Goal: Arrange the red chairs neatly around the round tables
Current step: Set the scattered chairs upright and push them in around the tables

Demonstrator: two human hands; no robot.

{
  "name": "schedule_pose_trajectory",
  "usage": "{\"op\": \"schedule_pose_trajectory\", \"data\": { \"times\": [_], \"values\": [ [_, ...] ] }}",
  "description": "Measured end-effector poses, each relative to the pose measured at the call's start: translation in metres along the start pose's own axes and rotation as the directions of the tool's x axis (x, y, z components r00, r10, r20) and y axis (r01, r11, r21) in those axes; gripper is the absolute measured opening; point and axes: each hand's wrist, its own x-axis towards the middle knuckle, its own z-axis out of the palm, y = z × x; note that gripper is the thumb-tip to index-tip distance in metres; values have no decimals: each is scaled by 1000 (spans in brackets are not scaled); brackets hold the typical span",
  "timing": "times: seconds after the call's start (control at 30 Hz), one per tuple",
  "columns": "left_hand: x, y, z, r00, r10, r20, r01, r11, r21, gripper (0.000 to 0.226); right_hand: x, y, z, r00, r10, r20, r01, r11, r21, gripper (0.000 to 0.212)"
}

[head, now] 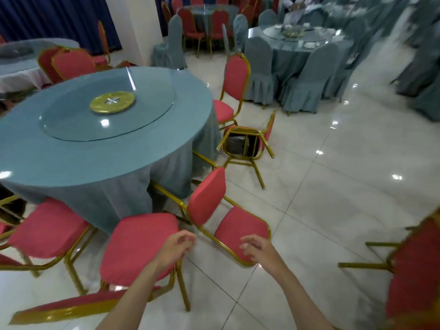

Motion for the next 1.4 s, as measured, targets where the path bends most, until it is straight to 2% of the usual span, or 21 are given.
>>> {"op": "schedule_pose_trajectory", "data": {
  "times": [0.27,0.37,0.47,0.7,0.83,1.07,1.4],
  "values": [
    [66,73,95,997,32,71,-33,999,5,20,8,21,-111,977,41,-207,-16,992,122,20],
    [96,97,132,995,35,89,-31,998,-50,25,21,23,-145,971,61,-231,-31,991,133,20],
    [128,109,165,997,-22,75,34,987,-155,25,41,22,-175,971,60,-230,-37,994,106,20],
    [208,141,227,991,-124,41,130,953,-272,26,112,9,-243,980,83,-181,-74,996,58,18],
    [248,160,244,990,-140,-31,123,940,-318,26,155,4,-278,989,60,-137,-57,998,23,16],
    [274,172,269,966,-237,-101,185,911,-368,25,201,9,-328,992,112,-65,-112,994,6,17],
    [284,151,323,902,-357,-244,218,862,-457,24,256,65,-378,969,200,146,-187,978,-98,18]
  ]
}}
